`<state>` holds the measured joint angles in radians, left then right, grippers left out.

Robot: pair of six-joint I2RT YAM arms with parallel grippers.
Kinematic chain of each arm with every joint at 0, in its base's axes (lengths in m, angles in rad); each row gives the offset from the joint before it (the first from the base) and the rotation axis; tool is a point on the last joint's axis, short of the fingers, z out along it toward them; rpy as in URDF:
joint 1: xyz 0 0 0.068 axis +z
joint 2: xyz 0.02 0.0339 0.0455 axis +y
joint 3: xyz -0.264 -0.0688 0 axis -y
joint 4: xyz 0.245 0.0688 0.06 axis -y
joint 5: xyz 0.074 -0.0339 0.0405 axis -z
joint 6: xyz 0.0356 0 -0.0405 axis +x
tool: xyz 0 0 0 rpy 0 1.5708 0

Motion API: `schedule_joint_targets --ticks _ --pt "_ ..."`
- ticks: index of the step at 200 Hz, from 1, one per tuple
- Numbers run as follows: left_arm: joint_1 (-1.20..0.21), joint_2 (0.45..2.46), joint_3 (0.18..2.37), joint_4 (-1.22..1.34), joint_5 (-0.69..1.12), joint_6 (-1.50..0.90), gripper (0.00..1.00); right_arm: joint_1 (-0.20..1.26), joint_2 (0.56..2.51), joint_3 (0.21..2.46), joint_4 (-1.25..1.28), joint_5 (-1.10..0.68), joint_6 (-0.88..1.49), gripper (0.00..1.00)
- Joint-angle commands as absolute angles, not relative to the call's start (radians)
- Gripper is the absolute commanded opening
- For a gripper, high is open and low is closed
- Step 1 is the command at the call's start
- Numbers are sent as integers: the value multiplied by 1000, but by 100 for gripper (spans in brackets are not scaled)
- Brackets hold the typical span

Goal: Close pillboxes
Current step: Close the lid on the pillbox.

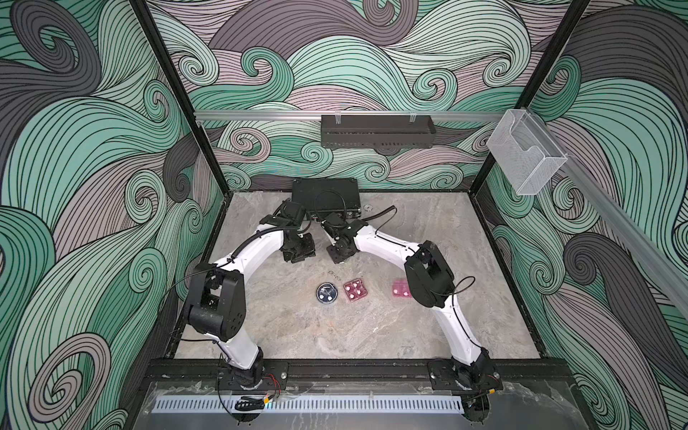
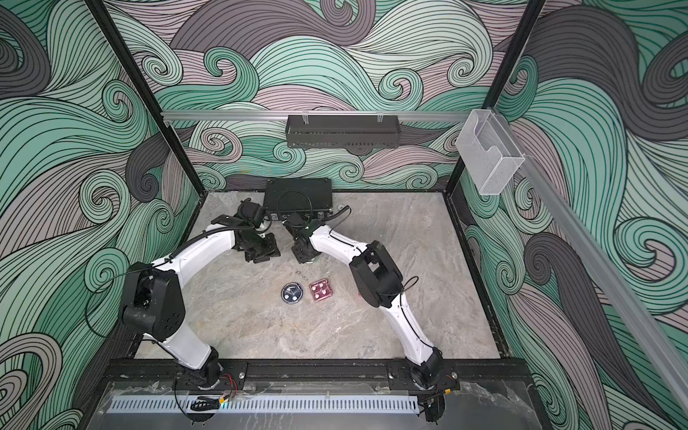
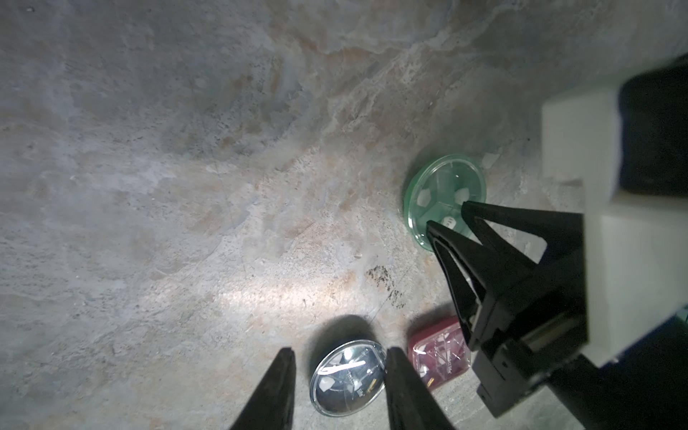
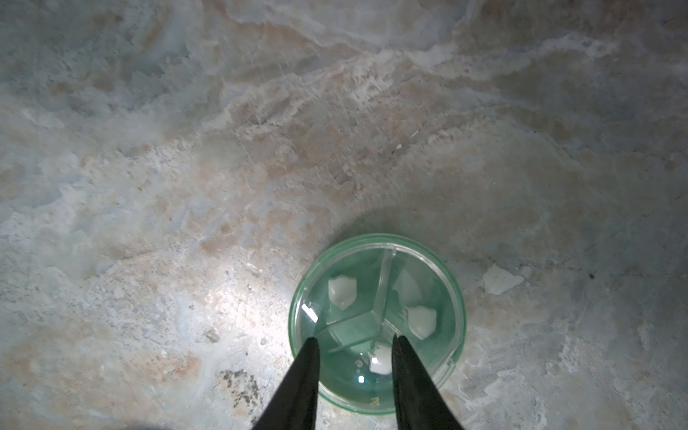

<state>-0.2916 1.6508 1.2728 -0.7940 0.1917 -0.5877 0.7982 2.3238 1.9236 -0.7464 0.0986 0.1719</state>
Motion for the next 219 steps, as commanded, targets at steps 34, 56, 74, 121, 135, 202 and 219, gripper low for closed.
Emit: schedule_joint_targets --ticks 34,56,74,121,135,202,219 --pt "-281 1608 1260 -804 192 -595 41 810 2409 1871 -797 39 186 33" --pt "-281 1605 1261 -807 193 -595 42 810 2386 1883 -798 39 183 33" --pt "-281 1598 1262 -805 196 -597 41 809 2361 1909 -796 38 182 34" --pt "-281 1589 1267 -814 202 -597 42 791 2293 1999 -798 16 186 37" --pt "-281 1582 1267 -815 201 -597 42 781 2275 2012 -798 4 194 38" --pt "-281 1551 1261 -821 201 -593 46 690 2220 1936 -772 -135 327 58" --pt "-281 1535 1262 -827 197 -585 58 661 2201 1862 -716 -191 369 59"
